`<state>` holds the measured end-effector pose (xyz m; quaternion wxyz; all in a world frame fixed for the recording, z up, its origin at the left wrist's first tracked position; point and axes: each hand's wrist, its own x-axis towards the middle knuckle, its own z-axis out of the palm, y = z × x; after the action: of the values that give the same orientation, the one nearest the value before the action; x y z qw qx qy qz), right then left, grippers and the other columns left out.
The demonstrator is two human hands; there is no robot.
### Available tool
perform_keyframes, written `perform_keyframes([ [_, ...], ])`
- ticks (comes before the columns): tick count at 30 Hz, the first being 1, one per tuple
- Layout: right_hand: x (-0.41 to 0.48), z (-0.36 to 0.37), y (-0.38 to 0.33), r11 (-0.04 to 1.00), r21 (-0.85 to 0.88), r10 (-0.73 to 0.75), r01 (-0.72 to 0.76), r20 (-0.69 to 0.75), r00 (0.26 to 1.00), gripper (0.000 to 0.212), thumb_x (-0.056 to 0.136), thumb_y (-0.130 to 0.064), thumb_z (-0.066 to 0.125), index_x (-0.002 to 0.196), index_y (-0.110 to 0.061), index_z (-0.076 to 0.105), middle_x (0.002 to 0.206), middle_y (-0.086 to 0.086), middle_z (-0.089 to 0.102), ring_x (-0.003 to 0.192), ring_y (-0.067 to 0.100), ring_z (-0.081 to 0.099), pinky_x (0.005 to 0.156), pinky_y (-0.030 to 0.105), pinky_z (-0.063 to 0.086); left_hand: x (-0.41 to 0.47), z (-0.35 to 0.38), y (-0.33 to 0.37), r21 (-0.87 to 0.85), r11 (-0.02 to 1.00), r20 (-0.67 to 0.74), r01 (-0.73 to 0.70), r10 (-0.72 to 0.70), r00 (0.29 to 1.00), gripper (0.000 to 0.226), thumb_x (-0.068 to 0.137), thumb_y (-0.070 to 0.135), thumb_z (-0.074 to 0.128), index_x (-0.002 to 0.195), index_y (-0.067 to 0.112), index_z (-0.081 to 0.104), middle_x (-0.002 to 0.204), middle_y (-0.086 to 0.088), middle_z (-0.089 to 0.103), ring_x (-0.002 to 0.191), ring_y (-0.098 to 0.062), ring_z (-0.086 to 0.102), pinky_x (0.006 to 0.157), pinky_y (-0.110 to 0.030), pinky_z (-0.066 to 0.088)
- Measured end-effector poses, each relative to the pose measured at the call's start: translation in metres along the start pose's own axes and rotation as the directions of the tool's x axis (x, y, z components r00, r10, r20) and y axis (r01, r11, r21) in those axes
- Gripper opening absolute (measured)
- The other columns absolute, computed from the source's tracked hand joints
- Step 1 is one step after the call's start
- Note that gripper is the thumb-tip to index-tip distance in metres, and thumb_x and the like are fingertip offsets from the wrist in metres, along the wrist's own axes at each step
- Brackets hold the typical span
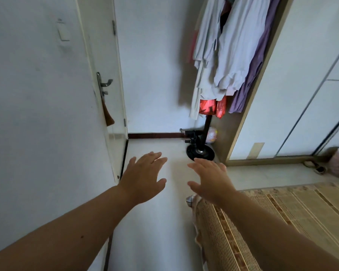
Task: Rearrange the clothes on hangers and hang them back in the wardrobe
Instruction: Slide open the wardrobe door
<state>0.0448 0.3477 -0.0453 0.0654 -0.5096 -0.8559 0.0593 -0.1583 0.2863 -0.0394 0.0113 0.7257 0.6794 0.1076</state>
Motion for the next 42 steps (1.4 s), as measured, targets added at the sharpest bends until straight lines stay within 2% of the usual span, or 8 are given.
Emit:
perform_keyframes([
  [4, 0.053, -0.001, -0.001, 0.996, 0.051, 0.072, -0.072, -0.008, 0.997, 0.058, 0.089, -0.049, 0.051, 0.141, -0.038, 0.031, 0.154, -0.009, 0.023, 0.142, 0.014, 0.022, 0.117, 0.053, 0.010, 0.063, 0.003, -0.035, -0.006, 0.999, 0.026, -0.041, 0.041, 0.999, 0.063, 0.092, 0.047, 0.046, 0.147, 0.030, 0.023, 0.157, 0.007, 0.019, 0.145, -0.013, 0.014, 0.117, -0.046, 0.017],
  [10, 0.119, 0.006, 0.039, 0.982, 0.069, 0.175, -0.174, -0.001, 0.985, 0.059, 0.088, -0.050, 0.052, 0.141, -0.037, 0.031, 0.154, -0.008, 0.024, 0.140, 0.015, 0.025, 0.116, 0.054, 0.015, 0.153, 0.026, -0.037, -0.056, 0.991, 0.078, -0.118, 0.122, 0.989, 0.062, 0.091, 0.046, 0.046, 0.147, 0.029, 0.025, 0.156, 0.006, 0.021, 0.145, -0.013, 0.016, 0.116, -0.046, 0.016],
  [19, 0.256, 0.003, 0.155, 0.966, 0.081, 0.245, -0.244, -0.001, 0.969, 0.060, 0.087, -0.051, 0.052, 0.141, -0.038, 0.030, 0.154, -0.008, 0.024, 0.139, 0.015, 0.029, 0.116, 0.053, 0.014, 0.344, 0.057, -0.022, -0.092, 0.980, 0.114, -0.178, 0.188, 0.976, 0.062, 0.091, 0.043, 0.047, 0.147, 0.029, 0.024, 0.157, 0.007, 0.020, 0.145, -0.011, 0.014, 0.118, -0.043, 0.016],
  [24, 0.311, -0.010, 0.213, 0.958, 0.070, 0.277, -0.277, 0.013, 0.961, 0.059, 0.086, -0.050, 0.052, 0.141, -0.038, 0.031, 0.153, -0.007, 0.024, 0.139, 0.016, 0.029, 0.115, 0.054, 0.015, 0.432, 0.067, 0.003, -0.114, 0.970, 0.115, -0.216, 0.229, 0.967, 0.062, 0.092, 0.041, 0.047, 0.148, 0.030, 0.023, 0.157, 0.007, 0.020, 0.144, -0.011, 0.016, 0.117, -0.042, 0.018],
  [30, 0.354, -0.022, 0.263, 0.929, 0.075, 0.362, -0.362, 0.023, 0.932, 0.054, 0.088, -0.047, 0.051, 0.139, -0.036, 0.035, 0.152, -0.006, 0.025, 0.137, 0.016, 0.032, 0.115, 0.050, 0.016, 0.520, 0.086, 0.020, -0.155, 0.943, 0.121, -0.294, 0.313, 0.942, 0.062, 0.088, 0.043, 0.046, 0.146, 0.030, 0.027, 0.156, 0.008, 0.023, 0.143, -0.011, 0.019, 0.115, -0.044, 0.020],
  [37, 0.418, -0.021, 0.338, 0.853, 0.050, 0.520, -0.519, -0.015, 0.854, 0.059, 0.087, -0.053, 0.051, 0.140, -0.040, 0.031, 0.155, -0.007, 0.020, 0.140, 0.016, 0.027, 0.114, 0.045, 0.017, 0.642, 0.115, 0.041, -0.186, 0.880, 0.120, -0.437, 0.462, 0.879, 0.061, 0.089, 0.043, 0.047, 0.146, 0.032, 0.027, 0.154, 0.009, 0.025, 0.143, -0.010, 0.019, 0.115, -0.044, 0.021],
  [42, 0.462, -0.015, 0.377, 0.752, 0.092, 0.658, -0.653, -0.038, 0.752, 0.059, 0.086, -0.052, 0.052, 0.140, -0.040, 0.031, 0.155, -0.007, 0.022, 0.138, 0.016, 0.031, 0.114, 0.046, 0.020, 0.733, 0.134, 0.054, -0.202, 0.797, 0.151, -0.569, 0.599, 0.786, 0.062, 0.089, 0.041, 0.049, 0.146, 0.030, 0.029, 0.154, 0.007, 0.027, 0.142, -0.011, 0.022, 0.112, -0.045, 0.025],
])
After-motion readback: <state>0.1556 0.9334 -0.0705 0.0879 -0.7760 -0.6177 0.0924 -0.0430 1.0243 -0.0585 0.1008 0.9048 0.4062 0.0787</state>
